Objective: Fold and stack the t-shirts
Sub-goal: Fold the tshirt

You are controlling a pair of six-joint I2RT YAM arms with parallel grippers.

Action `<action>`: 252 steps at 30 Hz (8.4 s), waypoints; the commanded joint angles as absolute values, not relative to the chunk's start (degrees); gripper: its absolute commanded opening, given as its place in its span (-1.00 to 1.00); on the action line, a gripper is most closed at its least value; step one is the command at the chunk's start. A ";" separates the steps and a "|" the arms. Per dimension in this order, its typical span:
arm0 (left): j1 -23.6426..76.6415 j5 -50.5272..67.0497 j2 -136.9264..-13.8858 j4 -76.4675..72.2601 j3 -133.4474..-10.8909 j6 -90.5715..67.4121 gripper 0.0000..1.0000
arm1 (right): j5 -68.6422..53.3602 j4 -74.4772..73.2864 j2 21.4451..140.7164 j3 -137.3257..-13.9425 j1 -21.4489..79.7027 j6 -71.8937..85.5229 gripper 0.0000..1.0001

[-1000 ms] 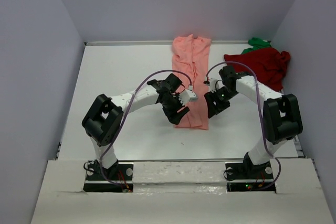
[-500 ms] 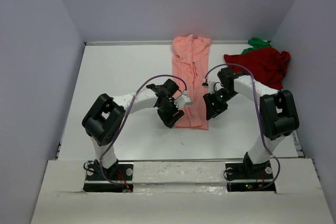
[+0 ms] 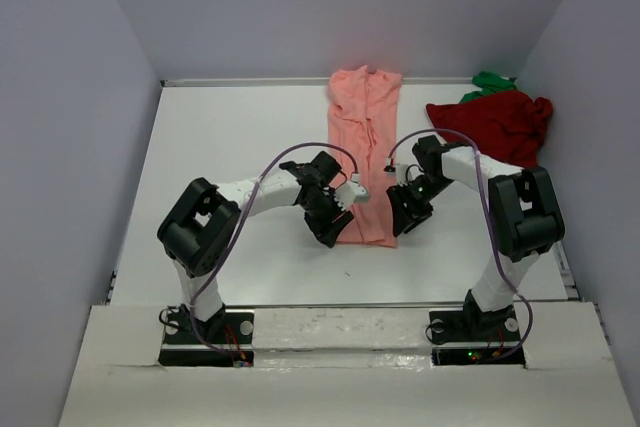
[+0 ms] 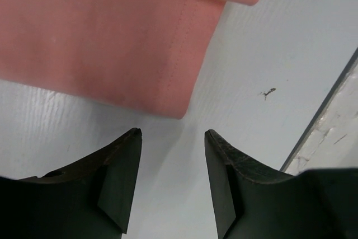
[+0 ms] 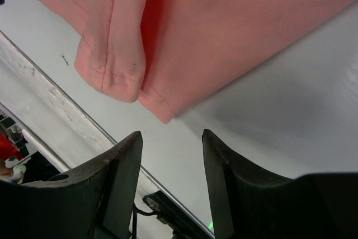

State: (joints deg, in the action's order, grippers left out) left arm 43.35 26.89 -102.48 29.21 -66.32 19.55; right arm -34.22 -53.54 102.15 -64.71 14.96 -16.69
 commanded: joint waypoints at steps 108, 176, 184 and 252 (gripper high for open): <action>41.92 35.33 -108.90 31.11 -71.54 17.14 -1.00 | -37.79 -55.55 107.40 -64.77 14.15 -18.11 -0.10; 41.92 23.82 -102.13 34.01 -80.06 19.95 -1.00 | -36.21 -63.99 106.79 -85.60 14.15 -17.67 -1.00; 40.96 22.33 -105.11 34.89 -86.83 19.16 -1.00 | -34.81 -63.99 107.49 -87.71 14.15 -17.93 -1.00; 33.05 9.05 -120.32 29.27 -109.86 16.43 -1.00 | -14.33 -46.41 120.67 -110.57 12.05 -11.16 -1.00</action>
State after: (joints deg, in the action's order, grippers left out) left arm 33.63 10.37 -120.44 29.85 -106.50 15.31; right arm -17.98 -51.31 120.16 -107.55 13.08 -11.88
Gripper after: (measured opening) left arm 0.029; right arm 0.011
